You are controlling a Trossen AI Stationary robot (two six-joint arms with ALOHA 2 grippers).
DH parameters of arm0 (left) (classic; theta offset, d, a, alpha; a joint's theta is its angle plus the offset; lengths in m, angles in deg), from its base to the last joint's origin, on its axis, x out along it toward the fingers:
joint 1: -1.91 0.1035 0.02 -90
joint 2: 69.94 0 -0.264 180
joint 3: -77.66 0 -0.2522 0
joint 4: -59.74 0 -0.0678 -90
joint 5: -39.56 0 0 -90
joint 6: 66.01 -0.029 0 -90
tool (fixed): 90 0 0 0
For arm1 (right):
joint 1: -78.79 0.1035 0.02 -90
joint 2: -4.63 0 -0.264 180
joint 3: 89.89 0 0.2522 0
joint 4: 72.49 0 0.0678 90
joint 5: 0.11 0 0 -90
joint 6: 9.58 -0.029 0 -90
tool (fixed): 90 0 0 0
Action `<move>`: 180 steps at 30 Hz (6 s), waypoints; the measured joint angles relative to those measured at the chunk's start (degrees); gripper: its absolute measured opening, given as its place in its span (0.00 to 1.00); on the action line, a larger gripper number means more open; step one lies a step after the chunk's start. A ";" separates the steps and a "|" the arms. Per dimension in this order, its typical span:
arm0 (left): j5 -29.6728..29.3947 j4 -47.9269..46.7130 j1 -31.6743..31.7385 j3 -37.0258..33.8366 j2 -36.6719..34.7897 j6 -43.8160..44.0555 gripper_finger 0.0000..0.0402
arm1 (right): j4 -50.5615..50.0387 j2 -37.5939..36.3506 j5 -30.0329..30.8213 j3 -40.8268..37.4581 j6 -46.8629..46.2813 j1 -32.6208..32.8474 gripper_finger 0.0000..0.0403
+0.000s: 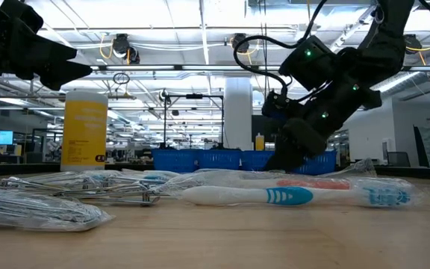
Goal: Pick & Place Travel size toiletries
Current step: Put the blue razor into the middle right blue basket
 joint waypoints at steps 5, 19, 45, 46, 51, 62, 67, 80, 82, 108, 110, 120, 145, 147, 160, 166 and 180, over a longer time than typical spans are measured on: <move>0.00 0.00 0.00 0.00 0.00 0.00 0.77 | -0.85 -4.79 0.09 -0.15 0.04 0.34 0.05; 0.00 0.02 0.00 -0.02 0.00 0.00 0.77 | 2.35 -11.97 0.36 -3.01 -2.01 1.55 0.05; 0.00 0.00 -0.01 0.00 0.02 -0.02 0.77 | 6.03 -19.99 4.84 -3.64 2.10 -25.44 0.05; 0.00 0.02 0.00 0.00 0.02 0.00 0.77 | 5.93 -19.35 4.83 -3.62 2.08 -26.27 0.05; 0.00 -0.02 0.00 0.00 0.02 0.00 0.77 | 6.79 -15.80 4.76 -3.65 3.08 -28.72 0.05; 0.00 0.00 -0.02 0.00 0.02 0.00 0.77 | 8.33 -11.49 4.76 -3.65 3.06 -31.98 0.05; 0.00 0.00 -0.01 -0.01 0.02 0.00 0.77 | 8.74 -11.51 4.61 -3.65 3.06 -31.98 0.05; 0.00 0.00 -0.01 -0.02 0.02 -0.02 0.77 | 8.65 -11.51 4.57 -3.65 3.04 -31.94 0.07; 0.00 0.00 -0.01 0.00 0.02 0.00 0.77 | 8.55 -11.51 4.57 -3.65 3.04 -31.93 0.08; 0.00 0.00 -0.01 0.00 0.02 0.00 0.77 | 10.80 -12.34 -6.50 -4.43 3.98 -27.41 0.28; 0.00 0.01 0.00 -0.01 0.02 0.00 0.77 | 10.75 -13.24 -9.67 -3.91 7.26 -23.63 0.28; 0.00 0.04 -0.01 0.00 0.01 0.00 0.77 | 0.29 -12.23 -3.11 1.85 17.33 -8.12 0.37; 0.00 0.31 -0.01 -0.01 0.00 0.00 0.77 | -3.16 3.52 -8.52 8.54 11.71 -8.23 0.43; 0.02 0.28 0.00 -0.01 0.02 0.00 0.77 | -3.09 4.99 -8.49 9.45 12.04 -8.42 0.42; 0.02 0.31 -0.02 0.00 0.00 0.00 0.77 | -12.88 5.43 -9.06 10.67 12.52 -12.27 0.32; 0.02 0.31 -0.01 0.00 0.00 0.00 0.77 | -17.29 5.43 -9.07 10.65 14.04 -13.32 0.19; 0.02 0.31 0.01 0.00 0.00 0.00 0.77 | -21.38 0.84 -8.47 10.31 19.94 -13.41 0.07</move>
